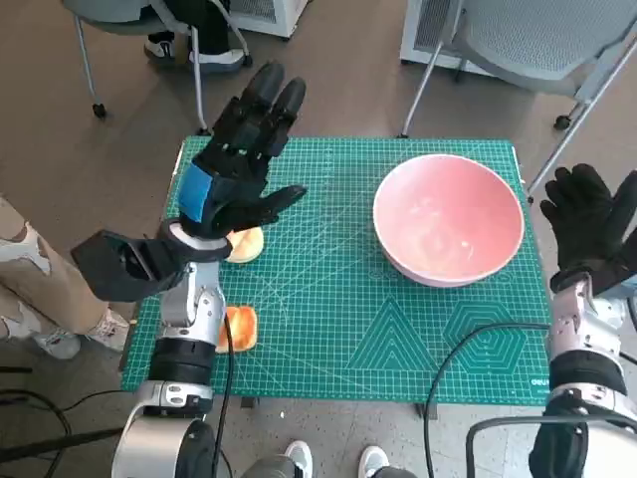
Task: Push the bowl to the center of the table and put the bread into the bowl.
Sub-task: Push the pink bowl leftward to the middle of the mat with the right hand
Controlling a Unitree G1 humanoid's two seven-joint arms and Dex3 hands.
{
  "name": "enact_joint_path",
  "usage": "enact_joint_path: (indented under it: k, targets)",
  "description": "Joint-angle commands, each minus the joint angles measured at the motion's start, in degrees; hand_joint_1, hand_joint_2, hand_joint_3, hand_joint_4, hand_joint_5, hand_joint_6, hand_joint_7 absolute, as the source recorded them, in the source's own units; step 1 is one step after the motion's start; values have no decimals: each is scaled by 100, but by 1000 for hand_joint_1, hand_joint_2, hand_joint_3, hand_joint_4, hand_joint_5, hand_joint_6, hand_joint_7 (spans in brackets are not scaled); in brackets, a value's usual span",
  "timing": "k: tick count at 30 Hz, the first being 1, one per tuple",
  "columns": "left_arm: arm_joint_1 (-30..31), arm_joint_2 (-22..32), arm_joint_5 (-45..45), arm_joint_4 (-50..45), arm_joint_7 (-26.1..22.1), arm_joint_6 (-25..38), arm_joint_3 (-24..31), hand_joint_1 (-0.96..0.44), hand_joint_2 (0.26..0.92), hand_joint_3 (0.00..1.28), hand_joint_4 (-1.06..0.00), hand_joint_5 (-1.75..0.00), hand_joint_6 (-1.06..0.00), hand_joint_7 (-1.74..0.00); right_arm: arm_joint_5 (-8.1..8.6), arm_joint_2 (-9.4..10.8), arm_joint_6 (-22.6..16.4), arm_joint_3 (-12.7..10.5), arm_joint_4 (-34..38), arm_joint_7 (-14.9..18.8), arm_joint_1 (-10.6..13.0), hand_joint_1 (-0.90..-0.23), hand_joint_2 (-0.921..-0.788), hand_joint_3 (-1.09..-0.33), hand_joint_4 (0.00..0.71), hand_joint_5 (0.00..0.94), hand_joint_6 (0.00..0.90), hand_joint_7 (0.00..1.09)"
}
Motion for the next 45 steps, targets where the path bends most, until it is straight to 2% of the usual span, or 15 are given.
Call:
enact_joint_path:
  k: [1,16,22,30,45]
  targets:
    - [26,54,16,-16,3,-26,-15,-144,921,236,-40,0,-184,0,-86,184,92,51,78,-83,162,-625,-921,-765,205,2,303,133]
    - [-10,46,13,58,-34,-59,-15,-150,921,231,-42,-1,-187,-2,-229,445,95,154,72,-9,95,-635,-921,-761,225,9,315,129]
    - [-13,53,-1,88,-67,-71,-2,-153,921,228,-48,-4,-192,-5,-283,547,77,216,59,33,59,-656,-921,-721,229,6,314,121]
    - [1,60,-21,57,-87,-47,10,-154,921,229,-47,-3,-192,-5,-314,687,48,308,64,116,41,-626,-921,-731,223,1,308,114]
    - [20,42,-34,77,-92,-54,23,-154,921,233,-40,0,-187,-3,-568,936,29,567,76,7,-6,-607,-921,-757,238,11,306,108]
